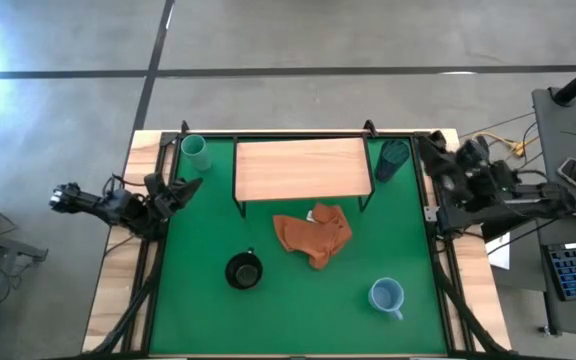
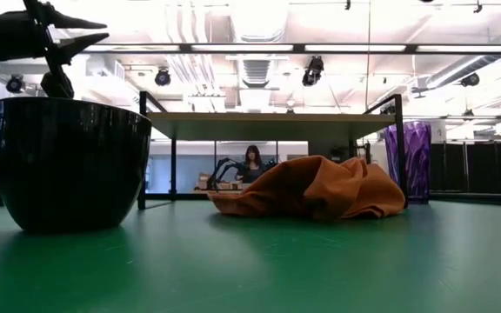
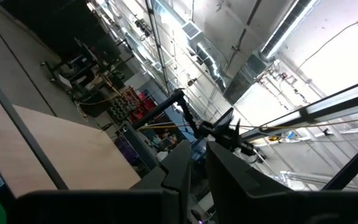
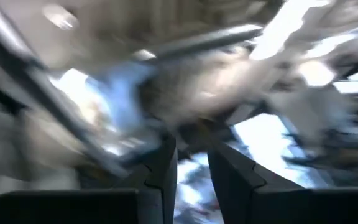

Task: Stack small to large cups/mugs on shelf
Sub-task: Put the violet cup on the shelf

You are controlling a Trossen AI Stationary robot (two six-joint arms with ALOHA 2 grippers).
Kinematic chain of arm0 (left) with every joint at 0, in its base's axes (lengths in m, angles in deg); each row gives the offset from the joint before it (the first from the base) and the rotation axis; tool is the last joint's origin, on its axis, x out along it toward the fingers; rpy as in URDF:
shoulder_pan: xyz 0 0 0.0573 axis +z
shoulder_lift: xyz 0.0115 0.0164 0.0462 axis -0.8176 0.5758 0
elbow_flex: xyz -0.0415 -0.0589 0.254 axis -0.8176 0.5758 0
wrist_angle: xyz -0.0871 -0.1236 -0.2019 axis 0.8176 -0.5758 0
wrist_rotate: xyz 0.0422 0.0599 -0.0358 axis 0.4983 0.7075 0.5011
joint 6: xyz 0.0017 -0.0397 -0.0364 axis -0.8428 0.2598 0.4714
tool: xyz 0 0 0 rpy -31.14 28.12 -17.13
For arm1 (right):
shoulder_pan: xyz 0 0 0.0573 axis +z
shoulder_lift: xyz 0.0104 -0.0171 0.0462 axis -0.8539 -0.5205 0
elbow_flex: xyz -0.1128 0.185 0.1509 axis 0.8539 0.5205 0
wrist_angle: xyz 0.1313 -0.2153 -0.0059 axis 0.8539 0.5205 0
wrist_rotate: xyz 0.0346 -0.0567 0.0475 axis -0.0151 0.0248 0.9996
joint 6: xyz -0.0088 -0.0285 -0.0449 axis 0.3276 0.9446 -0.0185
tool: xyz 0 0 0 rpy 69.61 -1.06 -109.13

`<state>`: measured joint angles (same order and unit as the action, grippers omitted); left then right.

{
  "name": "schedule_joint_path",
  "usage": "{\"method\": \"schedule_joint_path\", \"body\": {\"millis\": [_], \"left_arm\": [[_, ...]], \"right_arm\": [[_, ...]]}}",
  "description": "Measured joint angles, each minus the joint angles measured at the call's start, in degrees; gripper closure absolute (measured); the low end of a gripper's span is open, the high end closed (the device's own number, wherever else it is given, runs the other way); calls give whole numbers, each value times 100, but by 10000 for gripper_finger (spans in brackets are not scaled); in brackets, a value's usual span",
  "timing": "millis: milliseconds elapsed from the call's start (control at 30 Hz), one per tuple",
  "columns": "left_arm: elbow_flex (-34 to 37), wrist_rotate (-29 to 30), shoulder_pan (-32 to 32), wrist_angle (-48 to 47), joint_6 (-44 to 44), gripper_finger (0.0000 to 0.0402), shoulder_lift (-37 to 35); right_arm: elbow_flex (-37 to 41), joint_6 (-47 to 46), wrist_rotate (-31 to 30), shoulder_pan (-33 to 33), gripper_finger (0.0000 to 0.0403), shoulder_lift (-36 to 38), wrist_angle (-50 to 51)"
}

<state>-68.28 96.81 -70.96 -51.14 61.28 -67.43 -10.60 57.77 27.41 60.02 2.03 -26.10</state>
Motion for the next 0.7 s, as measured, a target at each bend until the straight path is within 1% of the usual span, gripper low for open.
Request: {"method": "schedule_joint_path", "body": {"millis": [33, 67, 133, 167, 200, 267, 333, 433, 467, 567, 600, 633, 700], "left_arm": [[0, 0, 0, -4, 0, 365, 9], [0, 2, 0, -2, 0, 365, 13], [0, 2, 0, 5, 0, 365, 41], [0, 1, 0, -5, 0, 365, 47], [0, 2, 0, -3, 2, 365, 51], [0, 1, 0, 8, 2, 365, 71], [0, 2, 0, -4, 2, 365, 85], [0, 4, 0, -1, 2, 365, 121], [0, 4, 0, -9, 2, 365, 131], [0, 16, 0, 1, -24, 365, 168], [0, 15, 0, -4, -30, 365, 183], [0, 17, 0, -8, -28, 365, 196], [0, 13, 0, 2, -26, 365, 227]], "right_arm": [[-284, 110, -448, -29, 319, -112, 634], [-598, 114, -919, -82, 319, -191, 1518], [-1379, -233, -1737, -327, 319, -311, 3714], [-1788, -594, -2035, -504, 319, -387, 4844], [-2193, -990, -2200, -715, 319, -520, 5862], [-2947, -1684, -2241, -1196, 319, -821, 7576], [-3593, -2071, -2011, -1722, 319, -1201, 8786], [-4308, -2262, -1498, -2604, 319, -1845, 10066], [-4488, -2304, -1235, -2939, 319, -2082, 10391], [-4799, -2354, -239, -3971, 319, -2829, 11152], [-4817, -2287, 1, -4264, 319, -3065, 11288], [-4817, -2233, 144, -4501, 319, -3288, 11394], [-4806, -1985, 201, -4820, 319, -3642, 11475]]}}
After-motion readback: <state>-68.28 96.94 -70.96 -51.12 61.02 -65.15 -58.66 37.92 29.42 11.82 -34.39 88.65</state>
